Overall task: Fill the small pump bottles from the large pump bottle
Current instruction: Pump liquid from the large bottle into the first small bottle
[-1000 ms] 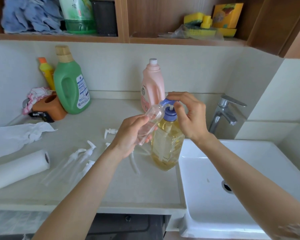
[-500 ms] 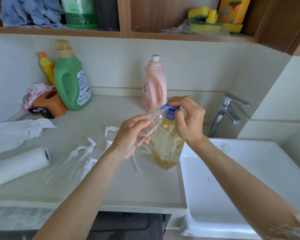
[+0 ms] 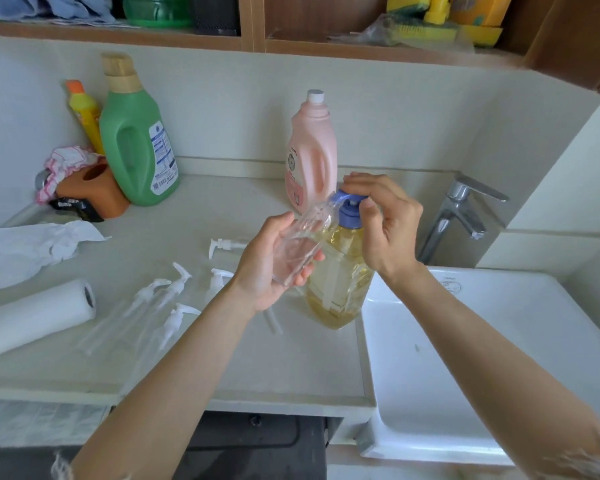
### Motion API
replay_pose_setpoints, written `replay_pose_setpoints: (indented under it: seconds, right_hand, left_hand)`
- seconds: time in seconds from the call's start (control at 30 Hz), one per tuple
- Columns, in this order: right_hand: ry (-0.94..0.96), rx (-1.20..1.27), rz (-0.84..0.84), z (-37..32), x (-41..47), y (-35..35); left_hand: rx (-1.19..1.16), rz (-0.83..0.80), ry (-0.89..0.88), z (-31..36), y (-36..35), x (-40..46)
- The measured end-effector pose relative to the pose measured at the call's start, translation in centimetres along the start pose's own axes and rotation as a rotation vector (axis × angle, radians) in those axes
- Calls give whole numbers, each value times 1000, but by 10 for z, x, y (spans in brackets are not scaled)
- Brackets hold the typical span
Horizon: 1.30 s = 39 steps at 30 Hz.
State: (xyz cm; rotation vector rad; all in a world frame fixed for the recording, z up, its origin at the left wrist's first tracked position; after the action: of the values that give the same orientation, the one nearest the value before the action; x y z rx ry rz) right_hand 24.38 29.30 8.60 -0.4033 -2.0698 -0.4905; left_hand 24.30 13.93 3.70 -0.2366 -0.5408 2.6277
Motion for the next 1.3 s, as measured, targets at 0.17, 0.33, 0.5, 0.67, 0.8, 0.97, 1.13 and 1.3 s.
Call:
replay_pose_setpoints:
  seconds: [0.17,0.33,0.5,0.67,0.8,0.97,1.13,1.3]
  right_hand:
    - [5,-44,11,-3,-8,-3]
    - [6,-92,-52,-14,-6,4]
    - [26,-215,-217,-26,10,13]
    - [15,-259,-81,-57,7,25]
    - [-340,35,-229,-78,-3,14]
    - [-466,459,-600,-101,-2,-16]
    - [-454,490,-549,-105,9,-12]
    - [-455,596,-510,-111,28,-6]
  left_hand:
    - [0,34,26,1,3,0]
    - [30,55,58,5,-3,-13]
    - [123,77,81,11,-10,-28]
    - [50,109,20,11,-2,-46]
    - [-135,102,-40,15,-2,-59]
    - [-124,44,-107,29,-30,-69]
    - [38,-67,-152,30,-37,-73]
    - [-106,-301,-164,33,-37,-81]
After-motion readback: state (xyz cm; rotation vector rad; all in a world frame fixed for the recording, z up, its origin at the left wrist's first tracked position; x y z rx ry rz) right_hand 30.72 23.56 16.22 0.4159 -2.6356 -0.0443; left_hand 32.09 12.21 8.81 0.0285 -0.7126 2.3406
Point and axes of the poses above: each hand's wrist, its own x-axis towards the middle knuckle, its own y-axis out of the back of the hand, z = x × y, the point moved 5 cm from there along x, towards the middle knuckle, and after that the axes turned 1 degree about -z, right-handed, at the moved point
